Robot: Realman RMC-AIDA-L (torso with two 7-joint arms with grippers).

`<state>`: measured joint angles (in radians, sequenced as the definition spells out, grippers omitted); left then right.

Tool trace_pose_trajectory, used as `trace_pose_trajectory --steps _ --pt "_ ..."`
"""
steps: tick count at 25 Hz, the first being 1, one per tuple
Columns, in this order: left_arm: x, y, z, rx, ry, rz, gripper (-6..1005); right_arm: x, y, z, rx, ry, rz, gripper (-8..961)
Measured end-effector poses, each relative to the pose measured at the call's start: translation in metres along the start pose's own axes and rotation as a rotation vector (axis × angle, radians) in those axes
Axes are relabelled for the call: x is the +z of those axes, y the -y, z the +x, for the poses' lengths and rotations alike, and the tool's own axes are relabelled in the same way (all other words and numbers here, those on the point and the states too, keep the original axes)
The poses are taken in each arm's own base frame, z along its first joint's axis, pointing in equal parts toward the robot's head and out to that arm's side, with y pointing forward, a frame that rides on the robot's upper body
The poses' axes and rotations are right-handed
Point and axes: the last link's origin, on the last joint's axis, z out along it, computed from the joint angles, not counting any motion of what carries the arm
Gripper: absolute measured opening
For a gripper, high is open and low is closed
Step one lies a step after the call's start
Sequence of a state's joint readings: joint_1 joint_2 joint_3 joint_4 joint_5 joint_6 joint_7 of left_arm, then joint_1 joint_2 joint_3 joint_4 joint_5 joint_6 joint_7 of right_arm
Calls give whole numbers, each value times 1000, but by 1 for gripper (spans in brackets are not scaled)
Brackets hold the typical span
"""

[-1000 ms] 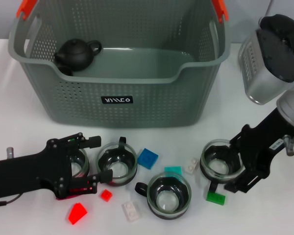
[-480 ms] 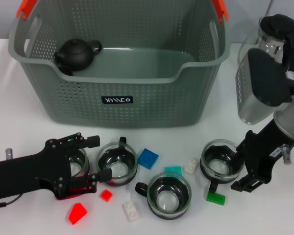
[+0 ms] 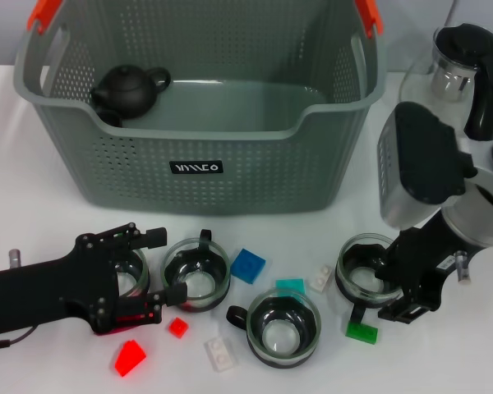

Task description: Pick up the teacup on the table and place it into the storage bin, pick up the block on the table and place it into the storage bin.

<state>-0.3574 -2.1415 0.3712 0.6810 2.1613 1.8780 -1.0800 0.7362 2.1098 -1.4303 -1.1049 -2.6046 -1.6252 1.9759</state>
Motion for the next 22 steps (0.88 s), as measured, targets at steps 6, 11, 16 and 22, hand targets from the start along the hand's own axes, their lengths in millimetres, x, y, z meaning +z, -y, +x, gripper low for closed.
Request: trace_pose_trajectory --steps 6,11,16,22 --pt "0 0 -1 -1 4 -2 837 6 -1 -4 -32 -14 17 586" --pt "0 0 -1 -2 5 -2 837 6 -1 -6 -48 -17 19 583" --pt "-2 0 -1 -4 -3 11 837 14 -9 -8 -88 -59 -8 426" --pt "-3 1 0 -3 -5 16 836 10 -11 -13 -74 -19 -21 227"
